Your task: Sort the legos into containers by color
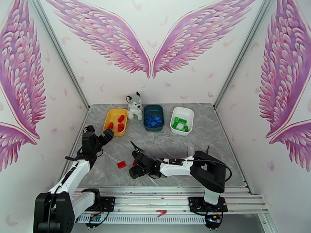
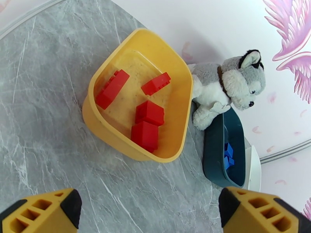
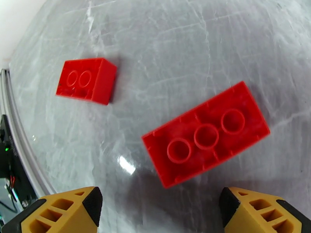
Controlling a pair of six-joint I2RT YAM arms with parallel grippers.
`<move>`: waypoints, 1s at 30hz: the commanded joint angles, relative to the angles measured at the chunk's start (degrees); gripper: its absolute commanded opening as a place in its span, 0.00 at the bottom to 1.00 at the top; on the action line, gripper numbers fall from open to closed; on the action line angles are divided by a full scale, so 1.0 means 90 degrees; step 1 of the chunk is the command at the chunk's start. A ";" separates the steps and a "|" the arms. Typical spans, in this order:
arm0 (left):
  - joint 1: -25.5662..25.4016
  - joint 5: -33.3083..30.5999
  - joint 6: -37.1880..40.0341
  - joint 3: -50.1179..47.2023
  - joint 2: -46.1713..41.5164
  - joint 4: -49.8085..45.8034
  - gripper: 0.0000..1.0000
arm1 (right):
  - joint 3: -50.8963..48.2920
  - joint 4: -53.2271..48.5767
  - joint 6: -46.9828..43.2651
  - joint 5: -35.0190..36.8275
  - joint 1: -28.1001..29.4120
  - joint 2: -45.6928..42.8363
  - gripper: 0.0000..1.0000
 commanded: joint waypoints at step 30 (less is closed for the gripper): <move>0.0307 0.0206 -0.0003 -0.0031 0.0032 0.0027 0.99 | 0.1510 -0.1223 -0.0258 0.2344 0.0151 0.1258 0.40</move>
